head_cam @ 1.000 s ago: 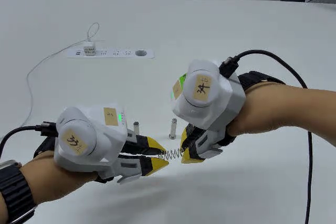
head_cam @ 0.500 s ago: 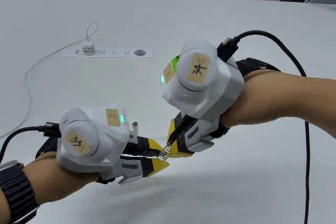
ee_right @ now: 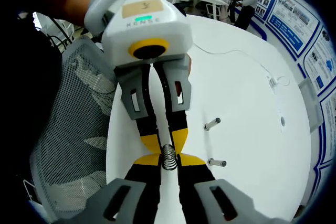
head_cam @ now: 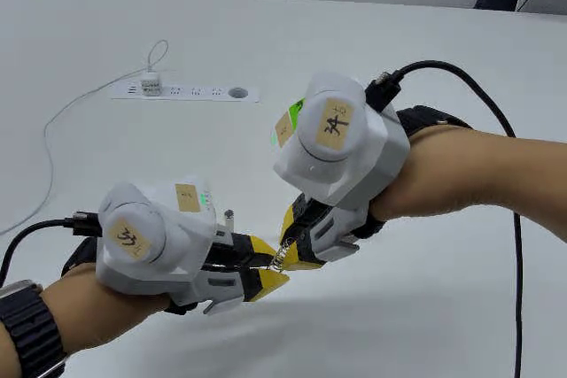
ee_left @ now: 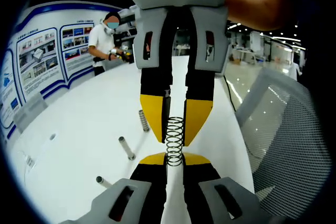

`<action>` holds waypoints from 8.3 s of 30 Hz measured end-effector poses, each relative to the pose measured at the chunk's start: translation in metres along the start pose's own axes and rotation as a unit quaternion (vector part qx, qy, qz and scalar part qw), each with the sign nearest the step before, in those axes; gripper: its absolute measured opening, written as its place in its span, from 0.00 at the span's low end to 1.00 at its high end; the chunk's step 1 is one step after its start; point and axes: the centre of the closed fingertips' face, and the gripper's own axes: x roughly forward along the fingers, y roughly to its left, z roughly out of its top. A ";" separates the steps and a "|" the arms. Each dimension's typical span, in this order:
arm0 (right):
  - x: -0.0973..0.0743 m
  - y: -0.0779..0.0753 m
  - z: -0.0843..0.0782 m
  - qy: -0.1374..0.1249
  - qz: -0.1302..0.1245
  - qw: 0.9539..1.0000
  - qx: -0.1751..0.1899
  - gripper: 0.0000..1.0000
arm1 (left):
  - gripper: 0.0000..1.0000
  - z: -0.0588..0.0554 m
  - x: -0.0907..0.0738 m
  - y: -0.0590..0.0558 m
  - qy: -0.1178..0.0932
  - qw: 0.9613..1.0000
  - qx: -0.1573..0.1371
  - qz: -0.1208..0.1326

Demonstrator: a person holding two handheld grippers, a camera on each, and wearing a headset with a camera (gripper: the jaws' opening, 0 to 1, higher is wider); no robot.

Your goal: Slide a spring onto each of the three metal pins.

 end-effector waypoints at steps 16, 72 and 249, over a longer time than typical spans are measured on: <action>-0.008 -0.012 -0.005 0.023 0.003 1.000 0.004 0.12 | 0.29 -0.001 -0.010 0.001 -0.004 1.000 -0.007 0.013; 0.020 -0.090 -0.043 0.131 -0.008 0.991 0.029 0.12 | 0.59 -0.016 -0.084 0.020 -0.041 0.990 -0.079 0.107; 0.023 0.001 0.048 0.023 0.038 0.998 -0.040 0.12 | 0.29 -0.033 -0.053 0.013 -0.001 0.996 -0.048 0.076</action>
